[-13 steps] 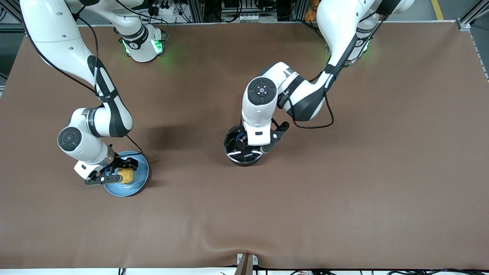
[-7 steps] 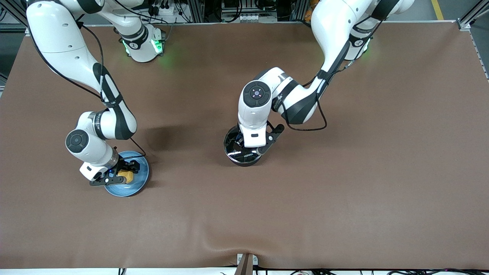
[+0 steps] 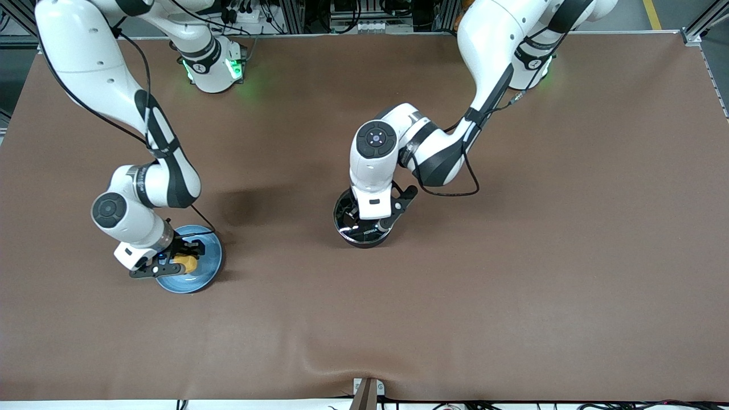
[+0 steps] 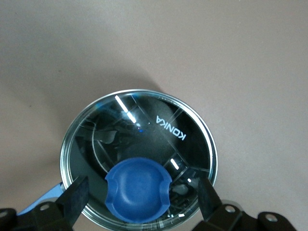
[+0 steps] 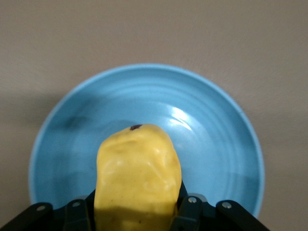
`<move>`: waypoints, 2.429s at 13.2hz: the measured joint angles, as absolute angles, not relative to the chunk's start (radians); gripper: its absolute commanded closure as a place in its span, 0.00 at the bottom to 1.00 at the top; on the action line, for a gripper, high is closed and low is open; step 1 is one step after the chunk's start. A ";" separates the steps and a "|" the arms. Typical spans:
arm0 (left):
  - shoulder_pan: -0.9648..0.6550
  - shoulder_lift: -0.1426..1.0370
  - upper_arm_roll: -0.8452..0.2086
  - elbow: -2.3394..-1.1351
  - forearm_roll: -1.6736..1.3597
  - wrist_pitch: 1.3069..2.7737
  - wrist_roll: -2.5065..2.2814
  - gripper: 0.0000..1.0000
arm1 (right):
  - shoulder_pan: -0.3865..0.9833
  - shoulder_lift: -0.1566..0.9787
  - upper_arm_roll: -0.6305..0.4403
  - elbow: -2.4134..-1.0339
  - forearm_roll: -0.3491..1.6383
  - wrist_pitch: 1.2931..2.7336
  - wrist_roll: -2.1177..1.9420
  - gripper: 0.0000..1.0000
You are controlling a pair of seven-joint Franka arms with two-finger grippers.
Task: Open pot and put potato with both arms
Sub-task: 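Lift the potato with the right gripper while the left gripper holds the lid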
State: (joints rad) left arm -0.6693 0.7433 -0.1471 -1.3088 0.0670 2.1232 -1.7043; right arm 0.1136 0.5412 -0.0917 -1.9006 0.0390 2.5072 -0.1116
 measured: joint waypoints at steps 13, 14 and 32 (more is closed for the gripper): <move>-0.690 0.769 -0.146 -1.308 0.101 2.128 -1.710 0.03 | 0.116 -0.030 -0.087 -1.774 0.039 1.769 -0.103 0.83; -0.692 0.769 -0.146 -1.308 0.101 2.128 -1.710 0.04 | 0.116 -0.036 -0.086 -1.751 0.039 1.744 -0.098 0.83; -0.691 0.766 -0.145 -1.304 0.103 2.129 -1.649 1.00 | 0.116 -0.029 -0.088 -1.729 0.039 1.723 -0.092 0.82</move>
State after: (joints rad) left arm -0.6910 0.7665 -0.1450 -1.3039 0.1034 2.1287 -1.6489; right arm 0.1161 -0.0287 -0.0880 -1.7292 0.0392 1.7231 -0.0917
